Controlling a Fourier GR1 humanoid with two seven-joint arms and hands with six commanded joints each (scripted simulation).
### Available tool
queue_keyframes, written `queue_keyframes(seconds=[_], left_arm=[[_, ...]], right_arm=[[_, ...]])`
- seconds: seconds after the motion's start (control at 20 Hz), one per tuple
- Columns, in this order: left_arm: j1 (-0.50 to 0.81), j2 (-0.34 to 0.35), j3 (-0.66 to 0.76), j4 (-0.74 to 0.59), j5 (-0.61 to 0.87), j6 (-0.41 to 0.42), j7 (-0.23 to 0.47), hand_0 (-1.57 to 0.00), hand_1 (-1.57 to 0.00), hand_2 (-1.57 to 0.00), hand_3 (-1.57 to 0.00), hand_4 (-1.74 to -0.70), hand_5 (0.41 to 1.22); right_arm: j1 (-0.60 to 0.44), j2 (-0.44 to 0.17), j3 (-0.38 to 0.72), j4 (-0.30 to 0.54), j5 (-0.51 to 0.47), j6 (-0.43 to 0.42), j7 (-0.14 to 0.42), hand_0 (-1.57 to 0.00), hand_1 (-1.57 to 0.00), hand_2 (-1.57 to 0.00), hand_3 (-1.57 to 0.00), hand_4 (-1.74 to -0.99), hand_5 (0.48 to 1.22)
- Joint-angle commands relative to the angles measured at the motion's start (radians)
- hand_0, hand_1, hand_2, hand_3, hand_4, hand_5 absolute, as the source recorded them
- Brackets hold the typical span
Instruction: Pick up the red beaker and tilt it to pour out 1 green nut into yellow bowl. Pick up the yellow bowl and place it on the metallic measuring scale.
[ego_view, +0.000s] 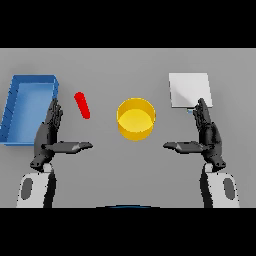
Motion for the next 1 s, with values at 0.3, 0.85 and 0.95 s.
queue_keyframes(seconds=[0.3, 0.85, 0.95], left_arm=[[0.023, 0.038, -0.024, -0.032, -0.043, -0.008, -0.013, 0.00, 0.00, 0.00, 0.00, -1.20, 0.652], [0.009, 0.064, -0.097, -0.045, -0.126, -0.036, 0.059, 0.00, 0.00, 0.00, 0.00, -1.30, 0.702], [-0.050, 0.062, -0.083, 0.009, -0.119, -0.038, 0.067, 0.00, 0.00, 0.00, 0.00, -1.36, 0.724]], right_arm=[[0.041, -0.032, 0.052, -0.038, 0.112, -0.026, -0.077, 0.00, 0.00, 0.00, 0.00, -1.245, 0.681], [0.113, -0.060, 0.133, -0.147, 0.220, -0.020, -0.096, 0.00, 0.00, 0.00, 0.00, -1.275, 0.680], [0.108, -0.057, 0.126, -0.137, 0.213, -0.022, -0.100, 0.00, 0.00, 0.00, 0.00, -1.286, 0.676]])
